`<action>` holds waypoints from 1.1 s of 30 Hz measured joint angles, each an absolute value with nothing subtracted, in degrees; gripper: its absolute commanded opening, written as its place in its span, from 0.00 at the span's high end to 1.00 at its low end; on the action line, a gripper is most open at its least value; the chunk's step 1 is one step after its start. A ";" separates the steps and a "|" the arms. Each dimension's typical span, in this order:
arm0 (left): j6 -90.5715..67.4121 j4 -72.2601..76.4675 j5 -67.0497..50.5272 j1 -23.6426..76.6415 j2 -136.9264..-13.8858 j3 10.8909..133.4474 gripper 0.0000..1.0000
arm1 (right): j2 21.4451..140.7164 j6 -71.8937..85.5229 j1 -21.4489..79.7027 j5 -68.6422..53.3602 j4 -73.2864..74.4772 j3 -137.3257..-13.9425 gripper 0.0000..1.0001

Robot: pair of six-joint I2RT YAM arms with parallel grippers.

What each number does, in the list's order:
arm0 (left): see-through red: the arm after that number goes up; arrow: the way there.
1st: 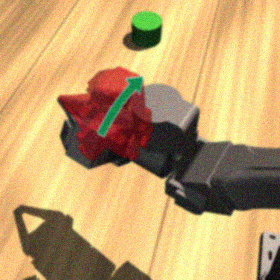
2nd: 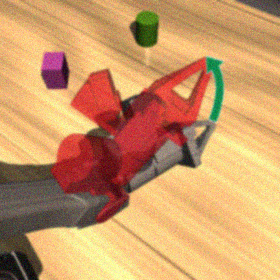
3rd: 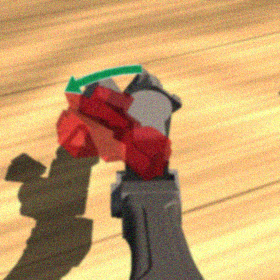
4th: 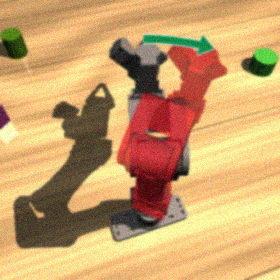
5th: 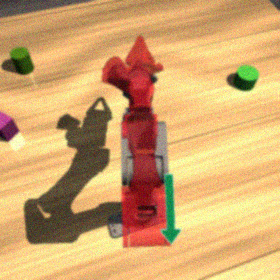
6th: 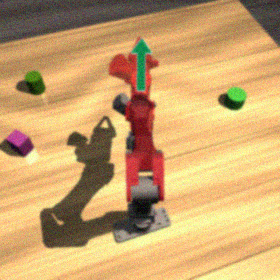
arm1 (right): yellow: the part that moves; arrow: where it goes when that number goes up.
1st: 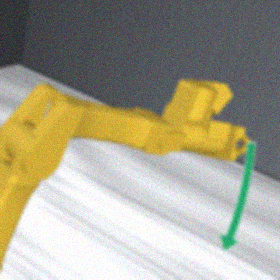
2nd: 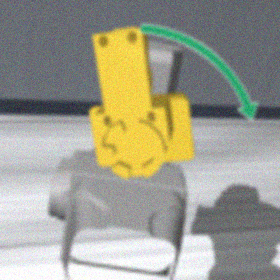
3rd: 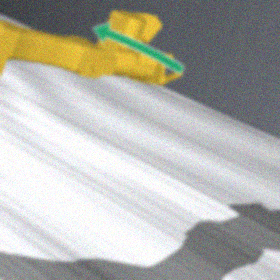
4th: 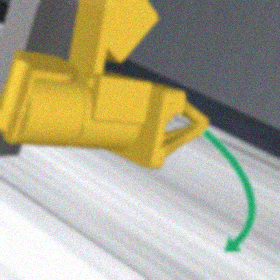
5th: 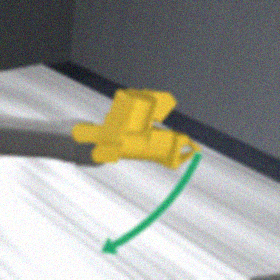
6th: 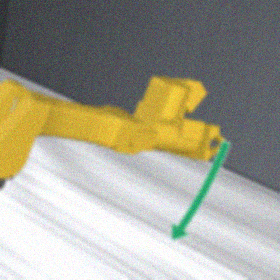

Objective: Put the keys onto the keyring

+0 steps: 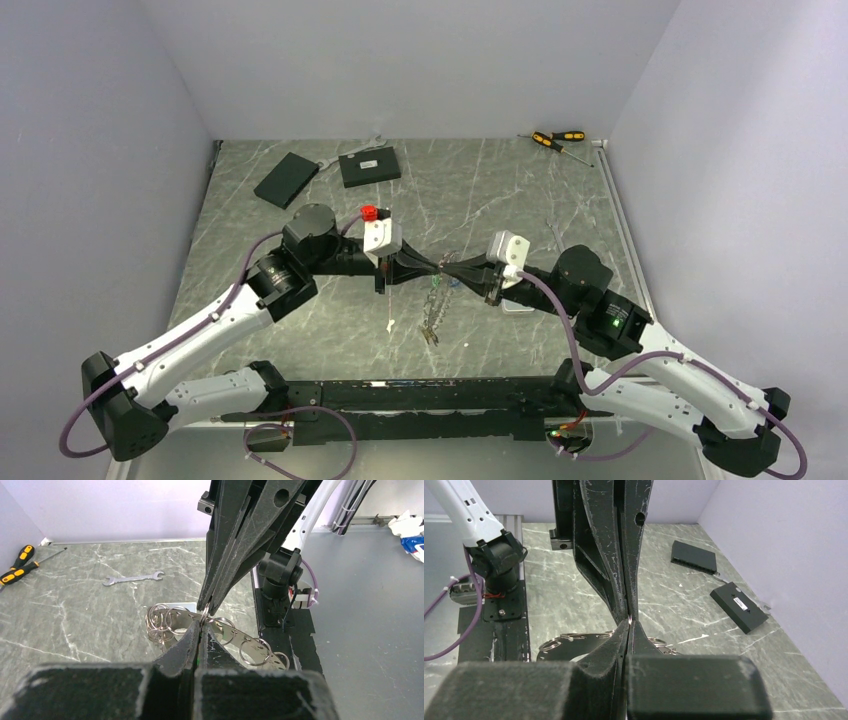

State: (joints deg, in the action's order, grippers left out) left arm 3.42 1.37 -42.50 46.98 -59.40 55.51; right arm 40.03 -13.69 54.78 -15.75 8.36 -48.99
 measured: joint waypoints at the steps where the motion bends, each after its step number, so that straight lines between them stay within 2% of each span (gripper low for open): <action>1: 3.49 1.23 -42.11 46.98 -59.27 55.51 1.00 | 40.10 -13.69 54.78 -15.75 8.14 -48.99 1.00; 7: 4.40 0.12 -40.71 47.09 -58.96 55.51 1.00 | 40.18 -13.74 54.78 -15.70 8.10 -48.99 0.69; 13: 6.46 -5.21 -38.48 47.09 -58.98 55.66 1.00 | 40.64 -14.85 54.78 -15.49 10.98 -49.78 0.51; 23: 10.15 -12.60 -35.88 47.09 -60.47 58.00 1.00 | 47.72 -22.37 54.78 -13.82 24.64 -60.77 0.49; 33: 10.39 -14.17 -35.05 47.09 -60.99 58.11 1.00 | 53.67 -25.65 54.78 -14.94 28.16 -62.50 0.60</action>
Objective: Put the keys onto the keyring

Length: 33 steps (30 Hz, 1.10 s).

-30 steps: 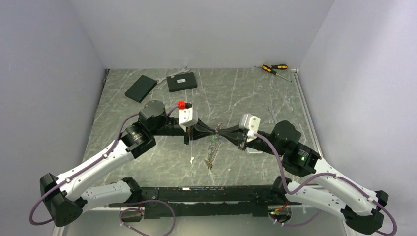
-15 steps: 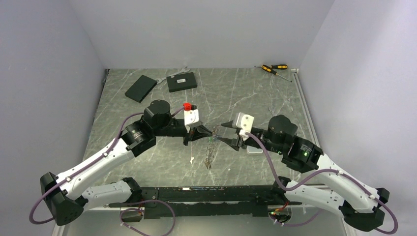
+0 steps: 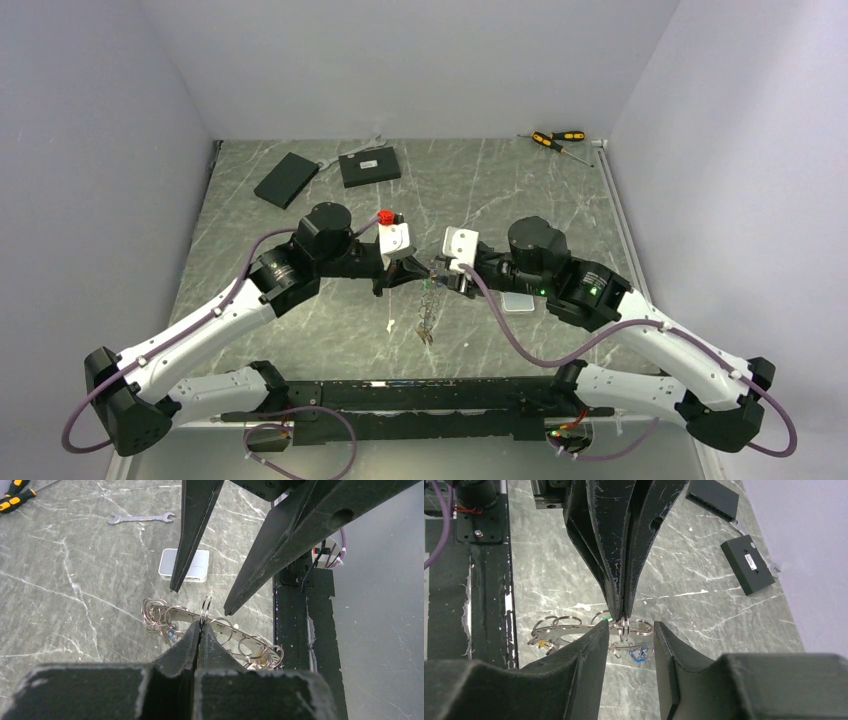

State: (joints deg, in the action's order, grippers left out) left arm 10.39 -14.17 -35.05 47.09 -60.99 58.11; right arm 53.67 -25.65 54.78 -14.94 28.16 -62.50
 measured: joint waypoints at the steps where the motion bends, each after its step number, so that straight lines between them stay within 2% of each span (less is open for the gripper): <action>1: 10.39 -14.17 -35.05 47.09 -60.99 58.11 1.00 | 53.95 -25.82 54.78 -15.14 28.29 -62.57 0.61; 10: 10.24 -14.00 -35.07 47.09 -60.99 58.08 1.00 | 54.98 -26.11 54.78 -16.03 28.25 -62.74 0.70; 18: 10.09 -12.93 -35.11 47.09 -60.99 57.32 1.00 | 55.61 -25.91 54.78 -16.91 28.21 -62.74 1.00; 33: 9.82 -12.78 -35.09 47.09 -59.86 57.12 0.99 | 54.24 -25.21 54.78 -16.99 25.45 -61.25 1.00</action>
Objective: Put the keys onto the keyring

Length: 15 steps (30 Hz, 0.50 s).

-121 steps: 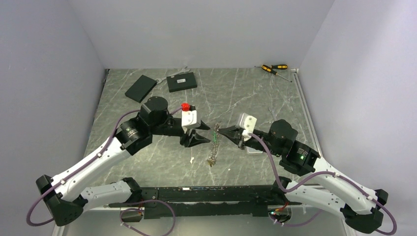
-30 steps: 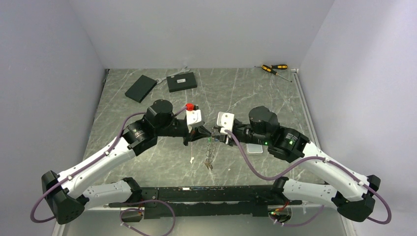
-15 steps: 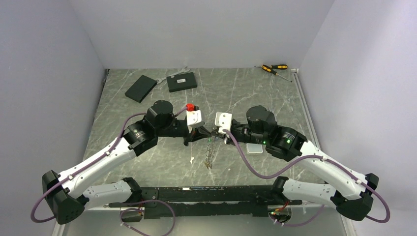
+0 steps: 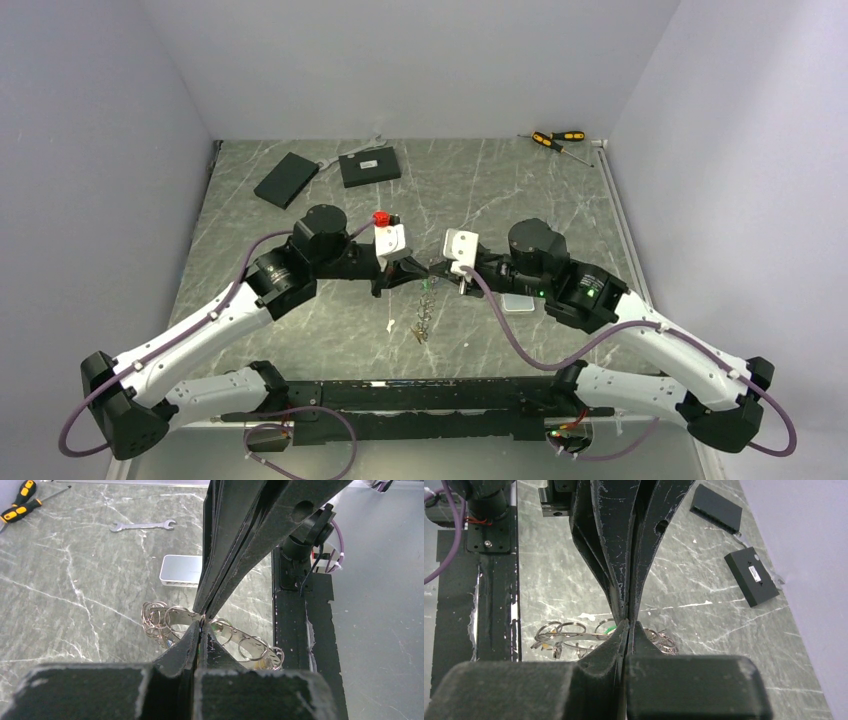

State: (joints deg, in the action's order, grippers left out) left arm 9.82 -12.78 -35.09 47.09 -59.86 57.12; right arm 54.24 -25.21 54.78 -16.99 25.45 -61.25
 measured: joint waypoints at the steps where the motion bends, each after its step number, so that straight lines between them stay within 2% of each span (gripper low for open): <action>1: 9.85 -12.69 -35.20 47.09 -59.68 57.12 0.97 | 53.82 -25.04 54.83 -17.02 24.88 -60.90 1.00; 4: 9.78 -11.88 -35.33 47.09 -59.24 57.12 0.90 | 52.71 -24.77 54.85 -16.99 23.38 -60.07 1.00; 7: 9.65 -10.98 -35.66 47.09 -59.09 57.12 0.72 | 51.42 -24.38 54.85 -16.97 21.91 -59.02 1.00; 12: 9.28 -10.72 -35.81 47.09 -59.09 57.14 0.52 | 49.91 -24.34 54.85 -16.69 20.88 -57.45 1.00; 15: 9.08 -10.61 -35.81 47.09 -58.96 57.14 0.44 | 49.71 -24.25 54.85 -16.45 20.40 -57.25 1.00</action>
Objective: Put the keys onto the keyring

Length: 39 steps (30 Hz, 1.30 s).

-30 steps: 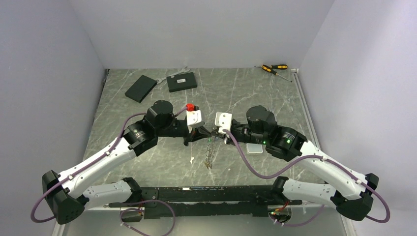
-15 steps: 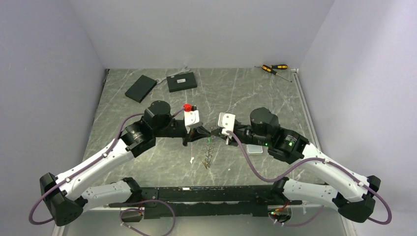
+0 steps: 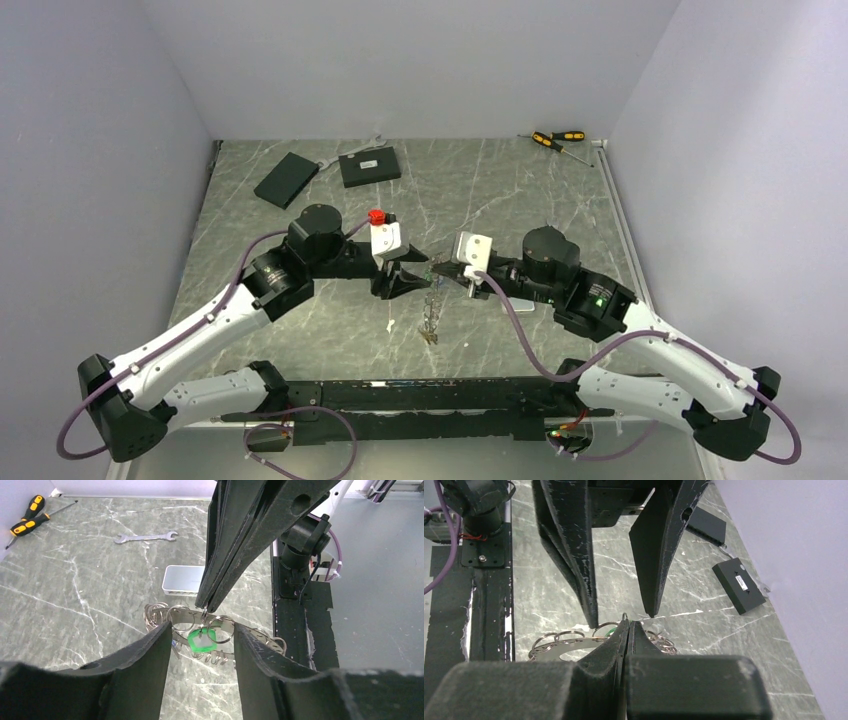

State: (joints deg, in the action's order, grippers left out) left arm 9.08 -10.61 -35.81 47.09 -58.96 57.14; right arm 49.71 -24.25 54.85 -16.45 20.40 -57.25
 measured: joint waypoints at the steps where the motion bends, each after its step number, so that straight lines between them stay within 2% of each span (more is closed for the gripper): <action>1: 9.10 -10.59 -35.75 47.09 -58.81 57.14 0.40 | 49.52 -24.18 54.85 -16.36 19.99 -57.06 1.00; 5: 8.88 -10.68 -35.18 47.09 -57.49 57.14 0.35 | 47.86 -23.59 54.85 -15.57 17.96 -55.27 1.00; 15: 7.81 -10.57 -34.13 47.09 -55.20 58.61 0.36 | 41.95 -19.40 54.83 -14.00 9.47 -49.63 1.00; 33: 5.61 -6.59 -36.23 47.09 -56.53 60.07 0.53 | 32.14 -8.73 54.83 -12.40 -7.03 -38.70 1.00; 39: 3.97 -3.81 -38.59 47.09 -57.69 60.12 0.64 | 32.18 -7.22 54.83 -12.67 -8.32 -38.65 1.00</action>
State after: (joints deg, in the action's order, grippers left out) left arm 3.97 -3.81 -38.59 47.09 -57.69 60.12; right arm 32.18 -7.22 54.83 -12.67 -8.32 -38.65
